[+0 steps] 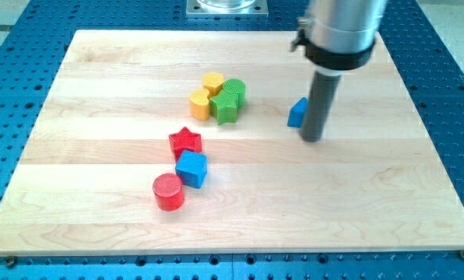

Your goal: Push the blue triangle to the center right of the board

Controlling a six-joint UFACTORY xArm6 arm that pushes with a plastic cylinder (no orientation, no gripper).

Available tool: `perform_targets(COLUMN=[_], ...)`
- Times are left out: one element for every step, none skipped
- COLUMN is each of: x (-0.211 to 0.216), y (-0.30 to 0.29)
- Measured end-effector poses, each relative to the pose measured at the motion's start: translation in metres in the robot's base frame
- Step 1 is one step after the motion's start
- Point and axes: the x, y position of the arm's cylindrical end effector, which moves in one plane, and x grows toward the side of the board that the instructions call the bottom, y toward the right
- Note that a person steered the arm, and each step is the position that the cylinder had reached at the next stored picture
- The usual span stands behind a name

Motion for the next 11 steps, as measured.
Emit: perform_targets(x=[0.008, 0.000, -0.047, -0.046, -0.055, -0.094, -0.098, -0.046, -0.052, 0.024, 0.054], y=[-0.060, -0.085, -0.025, 0.013, -0.033, -0.008, 0.027, 0.065, 0.056, -0.021, 0.028])
